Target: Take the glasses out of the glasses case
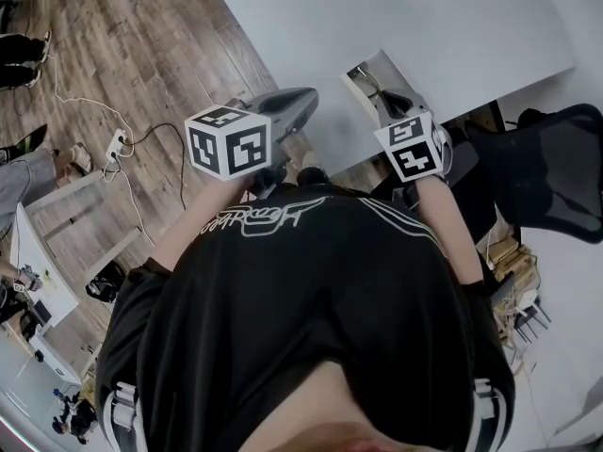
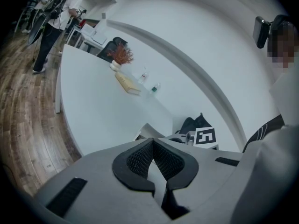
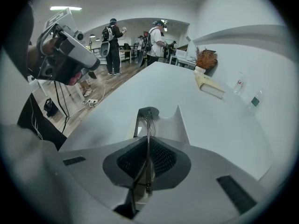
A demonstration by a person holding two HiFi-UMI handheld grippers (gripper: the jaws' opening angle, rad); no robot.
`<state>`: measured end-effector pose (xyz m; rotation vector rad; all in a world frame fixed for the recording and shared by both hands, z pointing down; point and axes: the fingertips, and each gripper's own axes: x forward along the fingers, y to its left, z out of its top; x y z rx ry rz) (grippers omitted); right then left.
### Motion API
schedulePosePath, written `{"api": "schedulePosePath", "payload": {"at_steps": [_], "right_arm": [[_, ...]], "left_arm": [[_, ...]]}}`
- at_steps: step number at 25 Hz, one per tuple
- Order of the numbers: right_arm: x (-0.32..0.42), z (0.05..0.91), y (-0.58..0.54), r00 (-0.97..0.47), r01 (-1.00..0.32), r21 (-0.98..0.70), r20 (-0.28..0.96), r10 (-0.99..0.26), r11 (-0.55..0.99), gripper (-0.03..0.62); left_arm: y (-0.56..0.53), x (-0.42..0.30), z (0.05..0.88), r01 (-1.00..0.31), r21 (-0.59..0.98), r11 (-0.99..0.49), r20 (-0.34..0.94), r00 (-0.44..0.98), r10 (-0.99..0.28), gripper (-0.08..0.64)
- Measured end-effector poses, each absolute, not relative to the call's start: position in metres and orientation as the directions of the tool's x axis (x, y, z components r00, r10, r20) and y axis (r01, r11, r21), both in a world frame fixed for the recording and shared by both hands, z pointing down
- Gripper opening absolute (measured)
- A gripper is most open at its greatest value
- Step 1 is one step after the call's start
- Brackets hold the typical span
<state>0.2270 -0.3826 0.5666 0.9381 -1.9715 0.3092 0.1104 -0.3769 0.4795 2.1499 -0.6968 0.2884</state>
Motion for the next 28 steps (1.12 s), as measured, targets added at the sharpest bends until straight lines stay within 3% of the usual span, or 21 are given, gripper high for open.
{"api": "schedulePosePath", "payload": {"at_steps": [28], "right_arm": [[0.246, 0.552, -0.392, -0.201, -0.765, 0.257, 0.776, -0.598, 0.590, 0.020]], "left_arm": [[-0.367, 0.106, 0.482, -0.545, 0.663, -0.514, 0.408, 0.838, -0.362, 0.006]]}}
